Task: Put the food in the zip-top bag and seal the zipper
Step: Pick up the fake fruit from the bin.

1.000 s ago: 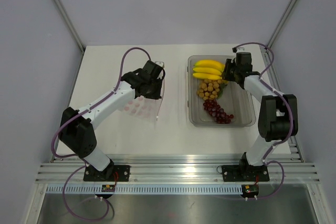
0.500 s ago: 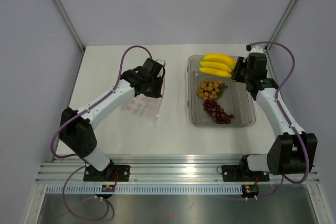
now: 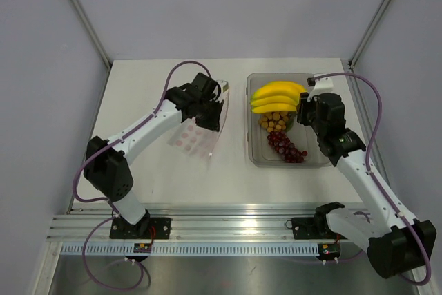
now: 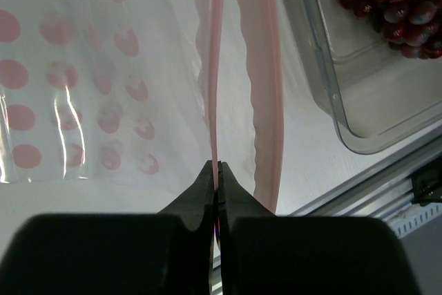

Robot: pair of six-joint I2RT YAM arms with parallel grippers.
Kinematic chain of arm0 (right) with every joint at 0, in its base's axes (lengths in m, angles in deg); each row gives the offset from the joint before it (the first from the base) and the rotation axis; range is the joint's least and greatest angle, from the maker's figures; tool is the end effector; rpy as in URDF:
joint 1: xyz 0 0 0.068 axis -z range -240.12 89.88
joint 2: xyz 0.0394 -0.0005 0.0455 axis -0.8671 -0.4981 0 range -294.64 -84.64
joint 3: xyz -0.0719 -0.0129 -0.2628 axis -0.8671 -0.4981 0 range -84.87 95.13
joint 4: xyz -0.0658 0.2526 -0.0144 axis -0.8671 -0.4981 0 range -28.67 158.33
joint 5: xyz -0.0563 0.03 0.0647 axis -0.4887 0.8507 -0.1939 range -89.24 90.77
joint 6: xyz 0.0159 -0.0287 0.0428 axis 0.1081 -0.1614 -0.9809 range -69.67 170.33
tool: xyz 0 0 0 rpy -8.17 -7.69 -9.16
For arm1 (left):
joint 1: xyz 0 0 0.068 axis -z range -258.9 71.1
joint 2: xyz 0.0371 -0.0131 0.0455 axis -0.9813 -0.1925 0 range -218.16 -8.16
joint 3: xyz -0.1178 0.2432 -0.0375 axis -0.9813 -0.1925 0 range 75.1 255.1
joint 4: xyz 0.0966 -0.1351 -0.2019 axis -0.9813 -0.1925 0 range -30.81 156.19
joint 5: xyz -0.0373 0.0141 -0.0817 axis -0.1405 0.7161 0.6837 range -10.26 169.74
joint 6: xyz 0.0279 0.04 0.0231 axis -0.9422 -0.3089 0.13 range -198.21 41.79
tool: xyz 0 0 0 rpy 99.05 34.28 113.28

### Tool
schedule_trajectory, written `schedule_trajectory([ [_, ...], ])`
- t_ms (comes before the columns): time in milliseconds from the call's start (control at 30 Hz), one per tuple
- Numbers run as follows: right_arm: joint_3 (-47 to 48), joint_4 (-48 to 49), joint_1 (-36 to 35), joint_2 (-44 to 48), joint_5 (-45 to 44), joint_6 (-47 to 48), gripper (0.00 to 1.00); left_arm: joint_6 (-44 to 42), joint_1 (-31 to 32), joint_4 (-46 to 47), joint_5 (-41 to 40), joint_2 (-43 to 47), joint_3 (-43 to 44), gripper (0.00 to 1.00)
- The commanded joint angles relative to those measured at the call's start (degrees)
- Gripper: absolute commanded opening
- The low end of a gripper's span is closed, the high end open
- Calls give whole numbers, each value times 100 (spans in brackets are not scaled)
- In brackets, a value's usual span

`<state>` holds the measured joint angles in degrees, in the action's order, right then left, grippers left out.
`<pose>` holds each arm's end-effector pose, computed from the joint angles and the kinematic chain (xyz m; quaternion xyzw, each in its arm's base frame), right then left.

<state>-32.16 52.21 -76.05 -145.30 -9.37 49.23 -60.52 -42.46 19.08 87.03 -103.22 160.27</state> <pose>0.2336 0.0601 0.3247 -0.0601 0.8350 0.0070 0.5470 0.2825 -0.2141 0.3018 0.1737 0.9412 -0.1832 0.2247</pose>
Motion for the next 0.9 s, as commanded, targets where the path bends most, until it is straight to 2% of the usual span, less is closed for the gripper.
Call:
schedule_trajectory([
  [0, -199, 1197, -95, 616, -52, 566, 0, -292, 20, -26, 773, 6, 290, 0],
  [167, -595, 1759, -288, 1197, 248, 1111, 0, -424, 20, -61, 1239, -3, 343, 0],
  [433, -1025, 2543, -719, 1864, 986, 1964, 0, -451, 20, -114, 1442, -38, 325, 0],
  [700, -1166, 3061, -991, 1936, 1540, 2185, 0, -530, 12, -123, 1731, 14, 281, 0],
  [867, -1333, 3518, -1343, 1830, 1576, 2325, 0, -758, -23, -245, 2311, 6, 360, 0],
])
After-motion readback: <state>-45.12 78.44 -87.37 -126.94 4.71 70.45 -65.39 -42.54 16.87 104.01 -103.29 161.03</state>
